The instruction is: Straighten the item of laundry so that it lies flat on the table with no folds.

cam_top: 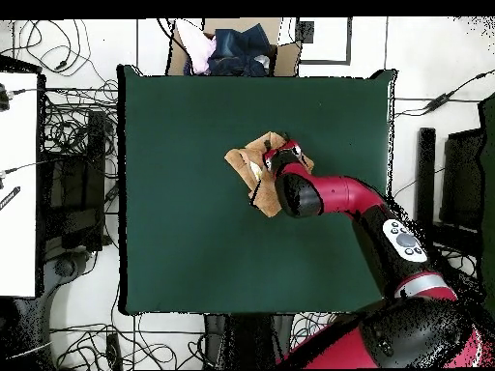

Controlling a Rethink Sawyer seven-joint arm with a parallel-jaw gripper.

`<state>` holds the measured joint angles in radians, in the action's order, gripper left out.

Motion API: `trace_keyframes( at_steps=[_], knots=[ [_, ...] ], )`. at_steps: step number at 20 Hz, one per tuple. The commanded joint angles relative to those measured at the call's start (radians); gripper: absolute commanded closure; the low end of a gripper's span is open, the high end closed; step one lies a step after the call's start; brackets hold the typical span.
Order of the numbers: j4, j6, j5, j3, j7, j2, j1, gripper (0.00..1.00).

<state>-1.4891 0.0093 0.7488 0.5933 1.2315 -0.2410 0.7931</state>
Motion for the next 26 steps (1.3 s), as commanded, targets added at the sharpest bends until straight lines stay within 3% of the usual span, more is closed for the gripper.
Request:
trace_keyframes(
  at_steps=[1, 7, 13, 17, 18, 23, 26],
  knots=[
    [0.004, -0.002, 0.084, -0.025, 0.054, -0.018, -0.074, 0.0],
    [-0.067, -0.153, 0.025, -0.197, 0.173, -0.101, -0.192, 0.0],
    [-0.032, -0.119, 0.042, -0.138, 0.127, -0.048, -0.158, 0.0],
    [-0.023, -0.041, 0.069, -0.038, 0.065, -0.016, -0.092, 0.0],
    [-0.019, -0.015, 0.076, -0.004, 0.039, -0.002, -0.068, 1.0],
    [-0.021, 0.05, 0.075, 0.048, -0.017, 0.016, -0.023, 1.0],
    [-0.01, 0.145, 0.026, 0.075, -0.057, 0.021, -0.002, 1.0]
  ],
)
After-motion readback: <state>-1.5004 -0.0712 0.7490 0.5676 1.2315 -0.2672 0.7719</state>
